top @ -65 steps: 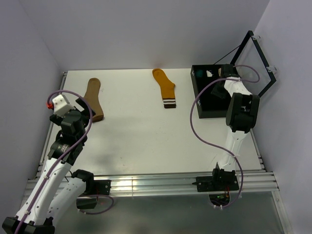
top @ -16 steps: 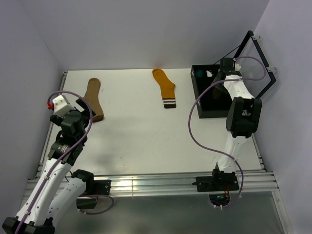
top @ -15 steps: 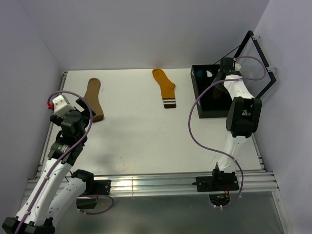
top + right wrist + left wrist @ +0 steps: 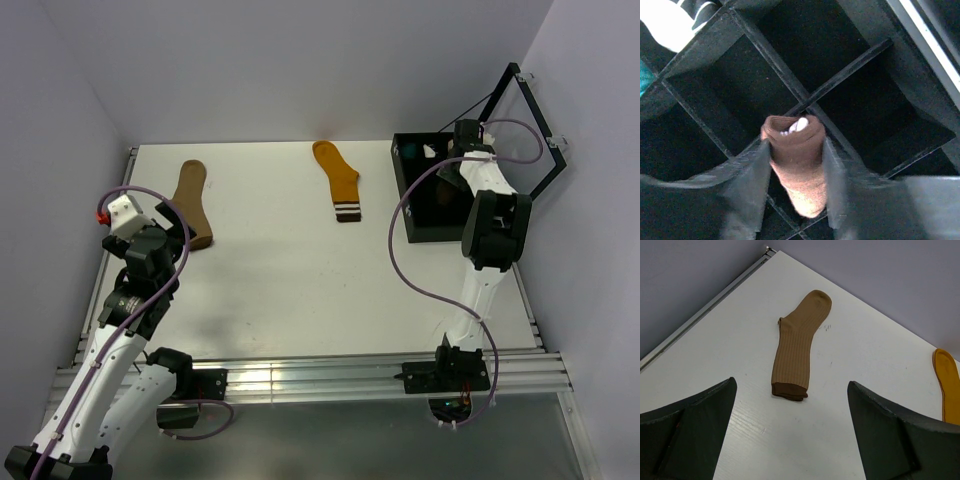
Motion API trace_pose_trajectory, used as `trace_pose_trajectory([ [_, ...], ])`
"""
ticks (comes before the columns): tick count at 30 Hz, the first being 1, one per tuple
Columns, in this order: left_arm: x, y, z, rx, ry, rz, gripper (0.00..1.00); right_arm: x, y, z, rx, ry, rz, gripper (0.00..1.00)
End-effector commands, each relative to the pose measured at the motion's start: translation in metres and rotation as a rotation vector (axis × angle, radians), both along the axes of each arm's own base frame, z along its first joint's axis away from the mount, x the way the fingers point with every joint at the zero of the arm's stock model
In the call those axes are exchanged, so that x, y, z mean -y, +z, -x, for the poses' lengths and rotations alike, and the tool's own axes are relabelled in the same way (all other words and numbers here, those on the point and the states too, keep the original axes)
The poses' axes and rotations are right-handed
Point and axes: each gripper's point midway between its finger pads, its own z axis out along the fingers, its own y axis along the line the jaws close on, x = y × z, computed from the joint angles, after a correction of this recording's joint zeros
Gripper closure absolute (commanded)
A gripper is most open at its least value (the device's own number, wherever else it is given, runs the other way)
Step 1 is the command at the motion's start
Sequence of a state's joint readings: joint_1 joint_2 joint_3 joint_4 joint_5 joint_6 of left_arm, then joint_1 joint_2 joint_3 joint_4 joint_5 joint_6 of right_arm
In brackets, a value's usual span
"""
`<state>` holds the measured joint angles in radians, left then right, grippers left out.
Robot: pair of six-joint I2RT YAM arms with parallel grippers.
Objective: Roll the socks
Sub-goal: Place the sock in the storage box.
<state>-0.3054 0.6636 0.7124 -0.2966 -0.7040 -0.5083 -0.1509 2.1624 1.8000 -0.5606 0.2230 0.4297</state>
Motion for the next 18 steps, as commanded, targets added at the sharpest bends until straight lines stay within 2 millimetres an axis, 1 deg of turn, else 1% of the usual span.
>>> trace_pose_trajectory([
  [1, 0.001, 0.007, -0.002, 0.023, -0.011, -0.007, 0.01, 0.003, 0.006, -0.004, 0.017, 0.003, -0.008, 0.52],
  [3, 0.001, 0.006, -0.002, 0.023, -0.009, -0.007, 0.01, 0.000, 0.000, 0.002, -0.006, 0.010, -0.021, 0.58],
  [4, 0.001, 0.007, -0.002, 0.026, -0.011, -0.006, 0.01, -0.002, -0.002, 0.003, -0.014, 0.018, -0.027, 0.68],
  [6, 0.001, 0.007, -0.002, 0.024, -0.012, -0.006, 0.01, -0.006, -0.009, 0.011, -0.042, 0.024, -0.047, 0.79],
  [7, 0.001, 0.007, -0.002, 0.025, -0.014, -0.004, 0.01, -0.008, -0.010, 0.014, -0.048, 0.025, -0.054, 0.89],
  [9, 0.001, 0.006, -0.002, 0.023, -0.014, -0.006, 0.01, -0.011, -0.016, 0.021, -0.070, 0.022, -0.071, 0.98],
  [10, 0.001, 0.007, -0.001, 0.026, -0.014, -0.004, 0.01, -0.013, -0.019, 0.024, -0.080, 0.024, -0.082, 1.00],
  [13, 0.001, 0.007, -0.002, 0.024, -0.014, -0.006, 0.01, -0.014, -0.028, 0.031, -0.118, 0.023, -0.095, 1.00],
  [14, 0.002, 0.007, -0.002, 0.025, -0.015, -0.004, 0.01, -0.014, -0.028, 0.032, -0.132, 0.022, -0.094, 1.00],
  [15, 0.002, 0.006, -0.002, 0.023, -0.015, -0.006, 0.01, -0.014, -0.030, 0.033, -0.142, 0.021, -0.095, 1.00],
  [16, 0.001, 0.006, -0.001, 0.023, -0.016, -0.007, 0.01, -0.015, -0.036, 0.034, -0.159, 0.024, -0.104, 1.00],
  [17, 0.001, 0.006, -0.001, 0.022, -0.014, -0.007, 0.01, -0.013, -0.036, 0.033, -0.166, 0.023, -0.109, 1.00],
  [18, 0.001, 0.006, -0.001, 0.023, -0.014, -0.006, 0.01, -0.012, -0.043, 0.034, -0.187, 0.025, -0.110, 1.00],
])
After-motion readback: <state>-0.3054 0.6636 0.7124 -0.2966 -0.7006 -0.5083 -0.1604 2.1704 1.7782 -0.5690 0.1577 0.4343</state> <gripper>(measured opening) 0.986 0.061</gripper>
